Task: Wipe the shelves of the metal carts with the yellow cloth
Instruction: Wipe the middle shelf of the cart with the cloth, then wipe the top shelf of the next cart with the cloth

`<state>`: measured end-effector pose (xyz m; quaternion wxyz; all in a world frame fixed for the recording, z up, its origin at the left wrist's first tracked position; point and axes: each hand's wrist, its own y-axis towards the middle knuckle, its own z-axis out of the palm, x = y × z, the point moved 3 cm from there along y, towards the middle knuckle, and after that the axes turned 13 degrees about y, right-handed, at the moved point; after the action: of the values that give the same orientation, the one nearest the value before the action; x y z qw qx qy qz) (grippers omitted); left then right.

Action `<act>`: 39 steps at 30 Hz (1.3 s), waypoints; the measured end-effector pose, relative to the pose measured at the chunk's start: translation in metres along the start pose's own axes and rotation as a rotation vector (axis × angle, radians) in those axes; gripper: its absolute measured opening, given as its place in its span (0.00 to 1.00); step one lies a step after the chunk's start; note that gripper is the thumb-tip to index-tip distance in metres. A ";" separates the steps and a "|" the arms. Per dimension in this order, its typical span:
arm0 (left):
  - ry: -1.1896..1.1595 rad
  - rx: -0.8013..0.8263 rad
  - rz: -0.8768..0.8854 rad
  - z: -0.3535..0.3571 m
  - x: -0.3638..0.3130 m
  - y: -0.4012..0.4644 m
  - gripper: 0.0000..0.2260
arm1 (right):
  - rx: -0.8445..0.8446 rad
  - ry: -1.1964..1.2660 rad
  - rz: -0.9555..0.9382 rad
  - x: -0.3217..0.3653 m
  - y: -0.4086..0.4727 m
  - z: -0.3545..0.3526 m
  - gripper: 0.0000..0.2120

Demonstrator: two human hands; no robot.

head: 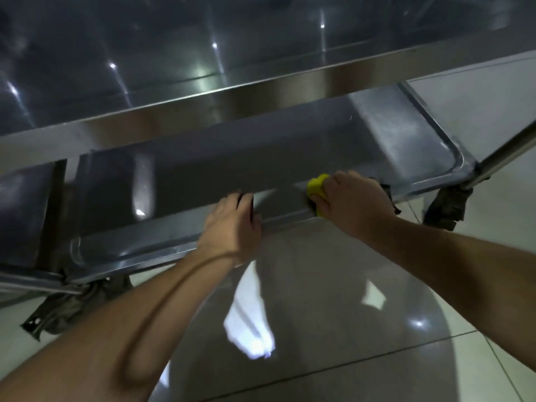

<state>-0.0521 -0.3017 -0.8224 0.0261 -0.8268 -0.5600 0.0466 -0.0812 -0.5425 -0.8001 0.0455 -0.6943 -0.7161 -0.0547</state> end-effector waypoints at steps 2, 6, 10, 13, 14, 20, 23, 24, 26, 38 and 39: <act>-0.018 -0.032 -0.022 -0.001 0.009 -0.012 0.16 | 0.100 -0.014 -0.126 0.030 0.003 -0.009 0.23; 0.020 0.005 -0.035 0.000 0.024 -0.031 0.23 | 0.359 -0.002 -0.270 0.082 0.011 -0.025 0.24; 0.040 0.074 -0.026 -0.021 0.040 -0.065 0.28 | 0.632 0.011 -0.145 0.108 0.007 -0.036 0.30; 0.088 0.192 -0.016 -0.049 0.048 -0.101 0.27 | 0.772 -0.072 -0.118 0.127 -0.027 -0.050 0.26; 0.093 0.225 -0.013 -0.059 0.050 -0.114 0.25 | 0.815 -0.046 -0.088 0.132 -0.041 -0.056 0.25; 0.103 0.457 -0.067 -0.143 0.059 -0.197 0.22 | 0.909 0.124 0.233 0.171 -0.105 -0.111 0.21; 0.017 0.557 -0.150 -0.196 0.069 -0.237 0.22 | 0.886 0.140 0.167 0.200 -0.136 -0.157 0.17; -0.016 0.595 -0.177 -0.216 0.072 -0.251 0.22 | 0.923 0.154 0.201 0.211 -0.144 -0.180 0.17; -0.036 0.641 -0.218 -0.260 0.080 -0.279 0.22 | 0.975 0.176 0.228 0.233 -0.158 -0.230 0.18; -0.095 0.603 -0.337 -0.547 0.184 -0.407 0.22 | 0.907 0.209 0.258 0.402 -0.174 -0.516 0.22; -0.093 0.586 -0.346 -0.567 0.198 -0.415 0.23 | 0.896 0.197 0.230 0.419 -0.172 -0.534 0.22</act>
<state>-0.3027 0.0414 -0.2289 0.2443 -0.6741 -0.6552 0.2380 -0.2725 -0.2084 -0.2146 0.4142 -0.6725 -0.5800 0.1996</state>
